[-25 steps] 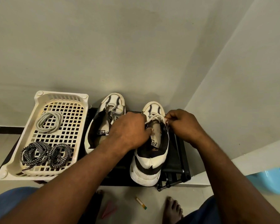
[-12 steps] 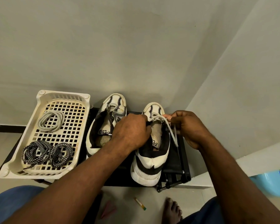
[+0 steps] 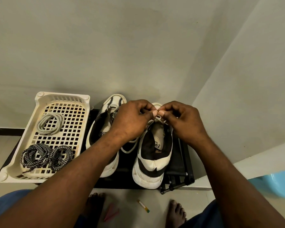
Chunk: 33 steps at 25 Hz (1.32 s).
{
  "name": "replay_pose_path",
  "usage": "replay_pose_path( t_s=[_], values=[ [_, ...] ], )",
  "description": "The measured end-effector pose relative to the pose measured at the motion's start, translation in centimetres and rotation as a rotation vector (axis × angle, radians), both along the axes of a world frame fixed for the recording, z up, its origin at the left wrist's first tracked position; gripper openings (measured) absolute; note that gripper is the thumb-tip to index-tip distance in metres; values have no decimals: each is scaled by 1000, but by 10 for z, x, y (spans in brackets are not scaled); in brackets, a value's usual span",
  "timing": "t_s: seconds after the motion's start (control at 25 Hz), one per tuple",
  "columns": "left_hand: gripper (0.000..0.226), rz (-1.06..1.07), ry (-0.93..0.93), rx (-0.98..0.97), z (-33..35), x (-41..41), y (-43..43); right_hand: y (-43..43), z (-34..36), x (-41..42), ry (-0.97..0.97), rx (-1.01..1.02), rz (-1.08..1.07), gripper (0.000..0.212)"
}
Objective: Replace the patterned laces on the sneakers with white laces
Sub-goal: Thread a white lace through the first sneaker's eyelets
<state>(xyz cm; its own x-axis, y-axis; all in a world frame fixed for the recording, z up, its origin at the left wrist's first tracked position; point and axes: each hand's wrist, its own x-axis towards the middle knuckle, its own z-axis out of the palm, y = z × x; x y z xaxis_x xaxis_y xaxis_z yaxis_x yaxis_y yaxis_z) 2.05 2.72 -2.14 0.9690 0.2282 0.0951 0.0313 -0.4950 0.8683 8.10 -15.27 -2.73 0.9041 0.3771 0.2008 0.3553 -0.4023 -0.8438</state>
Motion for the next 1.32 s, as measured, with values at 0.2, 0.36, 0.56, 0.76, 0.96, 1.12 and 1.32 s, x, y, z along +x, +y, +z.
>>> replay_pose_path(
  t_s=[0.2,0.36,0.56,0.76,0.96,1.12,1.32],
  values=[
    [9,11,37,-19,2,1,7,-23,-3,15,-100,-324,-275,4],
    [4,8,37,-30,-1,1,-4,-2,-3,-4,-107,-201,33,29],
    [12,113,20,-87,-4,4,1,-2,-4,1,-70,-159,24,16],
    [8,95,24,64,-4,3,-5,4,-6,0,-152,-177,-62,4],
    [26,-16,154,425,-14,-3,-18,-3,-8,4,-17,-89,-127,16],
    [21,69,204,398,-23,5,-16,6,-13,-1,-37,-212,-113,18],
    [9,139,416,-73,-28,15,4,15,-23,-3,-125,-369,-135,10]
  ],
)
